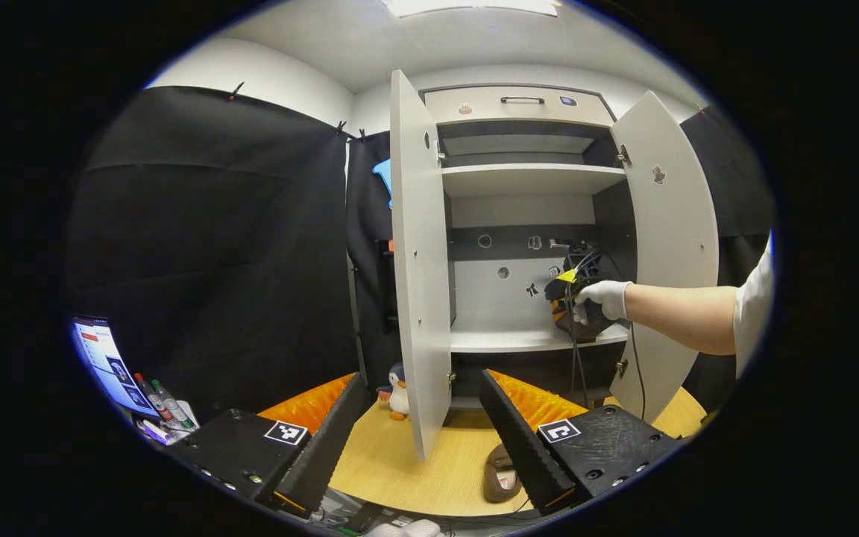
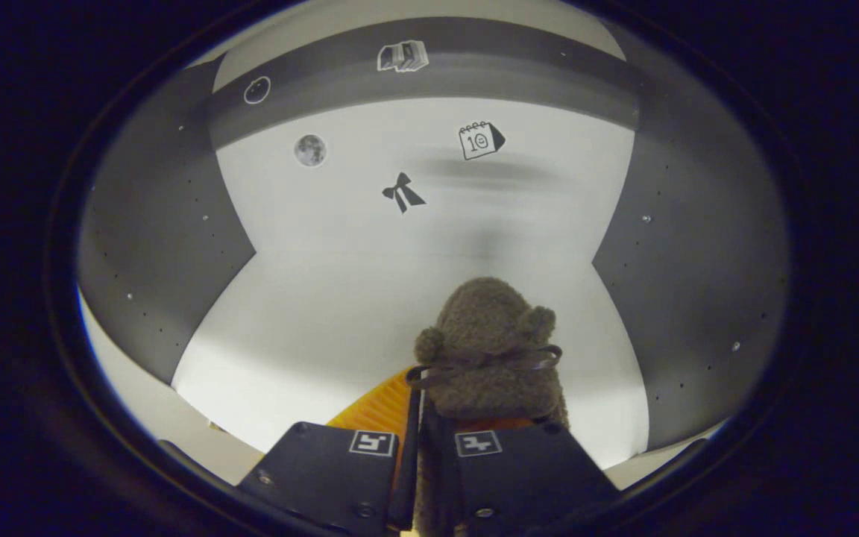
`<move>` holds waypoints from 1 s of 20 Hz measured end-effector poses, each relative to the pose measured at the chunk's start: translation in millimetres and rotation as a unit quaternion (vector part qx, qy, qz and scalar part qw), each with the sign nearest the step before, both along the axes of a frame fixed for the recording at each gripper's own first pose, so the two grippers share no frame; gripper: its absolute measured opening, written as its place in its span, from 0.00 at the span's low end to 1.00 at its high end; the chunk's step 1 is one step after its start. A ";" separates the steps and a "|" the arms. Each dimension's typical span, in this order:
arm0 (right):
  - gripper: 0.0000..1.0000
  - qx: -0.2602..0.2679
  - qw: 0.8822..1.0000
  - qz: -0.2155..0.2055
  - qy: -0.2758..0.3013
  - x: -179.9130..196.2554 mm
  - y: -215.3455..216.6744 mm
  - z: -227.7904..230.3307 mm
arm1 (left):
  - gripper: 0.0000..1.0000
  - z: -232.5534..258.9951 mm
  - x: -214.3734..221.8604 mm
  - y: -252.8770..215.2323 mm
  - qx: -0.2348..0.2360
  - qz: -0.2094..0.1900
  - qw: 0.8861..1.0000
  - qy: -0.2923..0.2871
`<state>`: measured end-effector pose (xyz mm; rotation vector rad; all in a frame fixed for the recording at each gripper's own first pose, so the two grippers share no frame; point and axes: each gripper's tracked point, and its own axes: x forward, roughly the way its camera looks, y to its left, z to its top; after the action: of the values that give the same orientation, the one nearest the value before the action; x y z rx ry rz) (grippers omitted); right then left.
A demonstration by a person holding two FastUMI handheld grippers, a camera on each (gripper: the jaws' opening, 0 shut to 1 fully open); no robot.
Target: Grab one shoe with the right hand and put it into the shoe cabinet, grab the other shoe with the left hand and put it into the shoe cabinet; then close the right door with the right hand and the left door with the left hand.
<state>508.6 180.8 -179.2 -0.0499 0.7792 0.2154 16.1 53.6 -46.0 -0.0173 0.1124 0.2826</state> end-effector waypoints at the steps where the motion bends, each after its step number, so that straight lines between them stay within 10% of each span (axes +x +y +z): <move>1: 0.39 0.004 1.000 0.002 0.000 -8.6 0.6 4.7 | 0.96 0.2 0.0 -0.4 0.000 -0.001 1.000 -0.001; 6: 0.81 0.029 0.997 -0.016 -0.063 -35.4 -7.8 46.7 | 0.96 1.4 1.1 -0.5 0.001 -0.006 1.000 -0.006; 20: 1.00 0.045 0.948 -0.028 -0.314 -232.4 -67.6 138.9 | 0.96 1.9 10.6 -8.0 0.026 -0.052 0.998 -0.014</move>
<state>276.2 113.2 -40.3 -0.0081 0.1331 0.1662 26.8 45.5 -44.1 0.0357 0.0775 0.1806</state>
